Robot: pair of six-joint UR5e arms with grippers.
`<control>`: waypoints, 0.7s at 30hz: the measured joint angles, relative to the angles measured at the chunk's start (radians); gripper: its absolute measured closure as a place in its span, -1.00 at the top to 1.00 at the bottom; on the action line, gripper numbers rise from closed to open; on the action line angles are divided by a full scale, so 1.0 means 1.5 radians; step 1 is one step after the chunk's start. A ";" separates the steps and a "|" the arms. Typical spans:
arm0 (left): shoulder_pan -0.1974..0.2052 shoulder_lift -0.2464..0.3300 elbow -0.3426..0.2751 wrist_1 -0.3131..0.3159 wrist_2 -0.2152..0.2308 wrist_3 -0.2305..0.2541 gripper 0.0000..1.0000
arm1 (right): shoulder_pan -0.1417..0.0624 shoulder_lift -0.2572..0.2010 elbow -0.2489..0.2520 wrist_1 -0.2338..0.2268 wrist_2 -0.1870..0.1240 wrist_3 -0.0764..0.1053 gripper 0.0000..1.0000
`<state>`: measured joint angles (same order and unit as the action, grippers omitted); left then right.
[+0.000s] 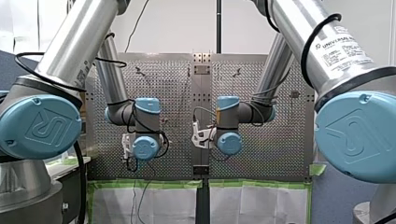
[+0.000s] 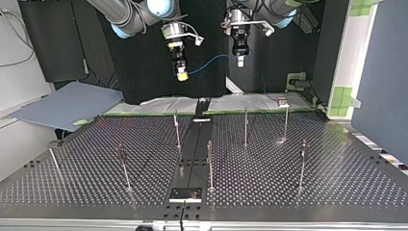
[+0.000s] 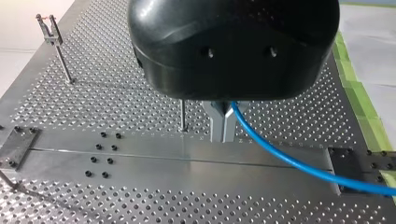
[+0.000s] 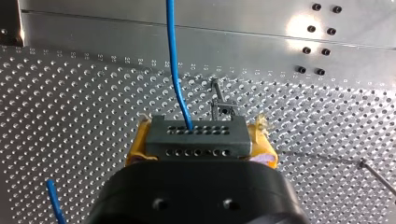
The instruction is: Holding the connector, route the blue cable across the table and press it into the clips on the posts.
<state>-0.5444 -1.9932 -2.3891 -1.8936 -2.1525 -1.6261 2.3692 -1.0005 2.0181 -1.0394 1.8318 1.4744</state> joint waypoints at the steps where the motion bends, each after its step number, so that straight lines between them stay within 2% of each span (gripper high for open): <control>1: 0.000 -0.002 0.001 -0.002 0.000 0.000 -1.00 | 0.000 0.000 0.000 0.001 0.000 0.000 -1.00; 7: 0.001 -0.008 0.003 -0.017 0.001 -0.001 -1.00 | 0.000 0.000 0.000 0.002 0.000 0.000 -1.00; 21: 0.002 -0.008 0.004 -0.019 0.001 -0.001 -1.00 | 0.000 0.000 0.000 0.003 0.000 0.000 -1.00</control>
<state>-0.5419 -2.0054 -2.3835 -1.9222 -2.1514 -1.6275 2.3693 -1.0011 2.0181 -1.0356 1.8318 1.4744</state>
